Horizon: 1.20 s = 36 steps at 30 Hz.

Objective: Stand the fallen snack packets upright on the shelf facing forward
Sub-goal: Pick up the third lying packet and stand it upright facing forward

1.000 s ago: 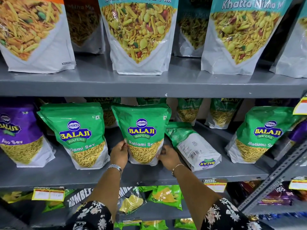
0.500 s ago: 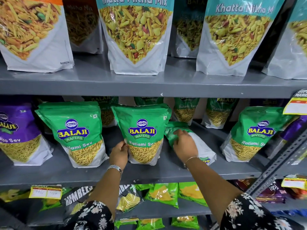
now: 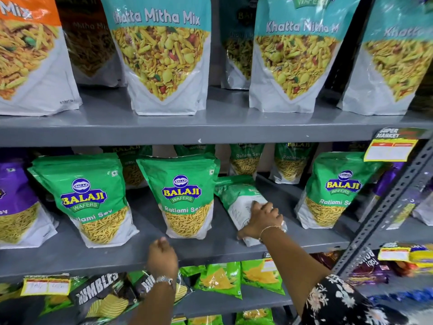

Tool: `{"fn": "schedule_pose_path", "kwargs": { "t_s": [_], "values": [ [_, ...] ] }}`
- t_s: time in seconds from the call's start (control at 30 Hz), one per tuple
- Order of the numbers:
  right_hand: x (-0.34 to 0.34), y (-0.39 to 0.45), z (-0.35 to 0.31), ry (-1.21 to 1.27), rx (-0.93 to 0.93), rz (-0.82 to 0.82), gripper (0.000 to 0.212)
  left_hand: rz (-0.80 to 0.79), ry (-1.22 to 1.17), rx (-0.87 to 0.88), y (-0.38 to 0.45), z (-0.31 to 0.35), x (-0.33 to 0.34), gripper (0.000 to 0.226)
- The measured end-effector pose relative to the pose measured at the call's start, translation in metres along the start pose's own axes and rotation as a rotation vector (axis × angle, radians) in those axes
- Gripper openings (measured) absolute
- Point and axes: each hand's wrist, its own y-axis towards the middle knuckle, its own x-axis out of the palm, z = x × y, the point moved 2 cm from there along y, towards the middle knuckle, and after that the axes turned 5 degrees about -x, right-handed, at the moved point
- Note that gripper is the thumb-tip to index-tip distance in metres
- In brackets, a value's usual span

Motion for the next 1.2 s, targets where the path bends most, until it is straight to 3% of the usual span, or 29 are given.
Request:
{"fn": "schedule_pose_path", "kwargs": {
  "t_s": [0.13, 0.27, 0.37, 0.47, 0.53, 0.67, 0.73, 0.87, 0.93, 1.1, 1.2],
  "values": [
    [-0.013, -0.003, 0.010, 0.108, -0.021, -0.055, 0.121, -0.021, 0.087, 0.135, -0.040, 0.006, 0.005, 0.027],
    [-0.025, 0.011, 0.034, 0.494, 0.088, 0.010, 0.082, -0.030, 0.144, 0.163, -0.076, 0.013, 0.022, 0.026],
    [-0.021, 0.025, 0.057, 0.644, 0.129, 0.000, 0.055, -0.213, 0.128, 0.223, -0.099, 0.023, 0.056, 0.032],
    [-0.013, 0.029, 0.070, 0.726, 0.080, -0.058, 0.038, -0.411, 0.117, 0.137, -0.094, 0.030, 0.098, 0.046],
    [-0.010, 0.026, 0.077, 0.809, 0.078, -0.075, 0.040, -0.484, 0.083, -0.013, -0.079, 0.034, 0.122, 0.052],
    [-0.001, 0.019, 0.092, 0.977, 0.161, -0.165, 0.035, -0.617, 0.013, -0.230, -0.078, 0.061, 0.130, 0.029],
    [0.002, 0.019, 0.097, 1.025, 0.190, -0.248, 0.030, -0.642, 0.021, -0.255, -0.077, 0.066, 0.131, 0.021],
    [0.008, 0.026, 0.105, 1.033, 0.200, -0.390, 0.031, -0.653, 0.020, -0.237, -0.072, 0.068, 0.134, 0.009],
    [0.004, 0.024, 0.104, 1.009, 0.171, -0.413, 0.026, -0.663, 0.007, -0.182, -0.070, 0.071, 0.137, 0.016],
    [-0.011, 0.027, 0.101, 0.978, 0.017, -0.257, 0.012, -0.675, -0.062, -0.074, -0.072, 0.079, 0.141, 0.042],
    [-0.010, 0.031, 0.100, 1.122, 0.012, -0.137, 0.041, -0.648, -0.080, -0.013, -0.073, 0.080, 0.142, 0.046]
  ]
}}
